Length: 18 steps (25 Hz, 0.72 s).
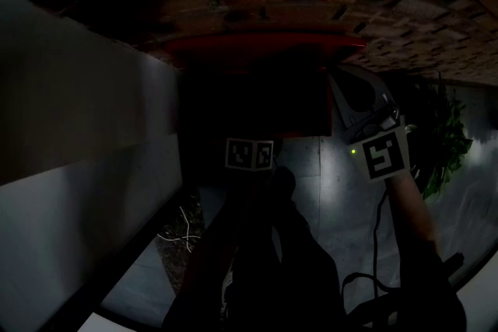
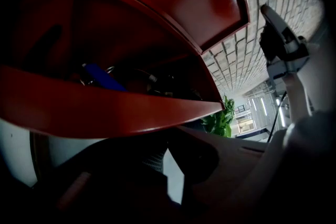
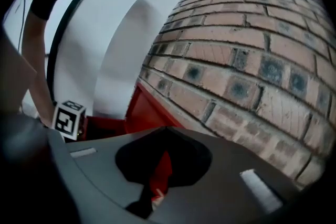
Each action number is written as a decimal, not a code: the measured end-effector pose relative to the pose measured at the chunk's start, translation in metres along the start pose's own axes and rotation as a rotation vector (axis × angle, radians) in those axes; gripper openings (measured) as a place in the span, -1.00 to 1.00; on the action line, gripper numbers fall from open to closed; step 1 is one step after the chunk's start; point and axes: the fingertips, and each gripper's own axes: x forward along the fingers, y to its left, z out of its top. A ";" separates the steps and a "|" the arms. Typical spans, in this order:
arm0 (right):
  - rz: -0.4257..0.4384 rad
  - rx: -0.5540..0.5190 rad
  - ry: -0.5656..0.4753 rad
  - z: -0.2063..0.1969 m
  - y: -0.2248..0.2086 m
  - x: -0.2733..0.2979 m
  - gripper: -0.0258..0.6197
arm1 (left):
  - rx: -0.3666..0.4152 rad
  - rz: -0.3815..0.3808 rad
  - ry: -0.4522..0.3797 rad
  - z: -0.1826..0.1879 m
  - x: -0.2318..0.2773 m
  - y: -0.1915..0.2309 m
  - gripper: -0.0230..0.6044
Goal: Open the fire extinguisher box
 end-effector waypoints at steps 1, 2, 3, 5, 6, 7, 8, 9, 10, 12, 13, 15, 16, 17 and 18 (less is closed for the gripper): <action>0.036 0.052 -0.024 0.002 0.007 0.000 -0.92 | -0.001 -0.001 0.003 0.000 0.000 0.000 -0.92; 0.067 0.120 -0.050 0.005 0.013 -0.001 -0.92 | -0.003 -0.002 0.004 0.000 0.000 -0.001 -0.92; 0.091 0.201 -0.076 0.007 0.017 -0.002 -0.92 | -0.006 -0.003 0.005 0.000 -0.001 -0.001 -0.92; 0.125 0.361 -0.116 0.009 0.021 -0.005 -0.92 | -0.010 -0.007 0.007 0.000 0.000 -0.001 -0.92; 0.137 0.427 -0.128 0.008 0.021 -0.006 -0.92 | -0.009 -0.010 0.010 0.000 0.000 -0.001 -0.92; 0.145 0.481 -0.134 0.007 0.020 -0.007 -0.92 | -0.008 -0.011 0.013 -0.001 0.000 -0.001 -0.92; 0.150 0.519 -0.135 0.005 0.020 -0.007 -0.92 | -0.006 -0.013 0.017 -0.001 0.001 0.000 -0.92; 0.156 0.544 -0.133 0.003 0.020 -0.007 -0.92 | -0.005 -0.015 0.021 -0.002 0.003 0.001 -0.92; 0.163 0.561 -0.130 0.001 0.021 -0.006 -0.92 | -0.007 -0.018 0.023 -0.002 0.005 0.003 -0.92; 0.189 0.590 -0.125 -0.003 0.027 -0.005 -0.92 | -0.019 -0.022 0.024 -0.002 0.005 0.005 -0.92; 0.206 0.608 -0.122 -0.004 0.031 -0.005 -0.92 | -0.023 -0.025 0.029 -0.002 0.004 0.004 -0.92; 0.231 0.647 -0.117 -0.006 0.037 -0.007 -0.92 | -0.021 -0.034 0.047 -0.002 0.004 0.003 -0.92; 0.240 0.666 -0.115 -0.007 0.041 -0.008 -0.92 | -0.020 -0.037 0.056 -0.002 0.004 0.003 -0.92; 0.248 0.683 -0.115 -0.006 0.044 -0.008 -0.92 | -0.021 -0.038 0.061 -0.003 0.003 0.003 -0.92; 0.254 0.697 -0.116 -0.006 0.048 -0.009 -0.92 | -0.024 -0.038 0.063 -0.003 0.002 0.004 -0.92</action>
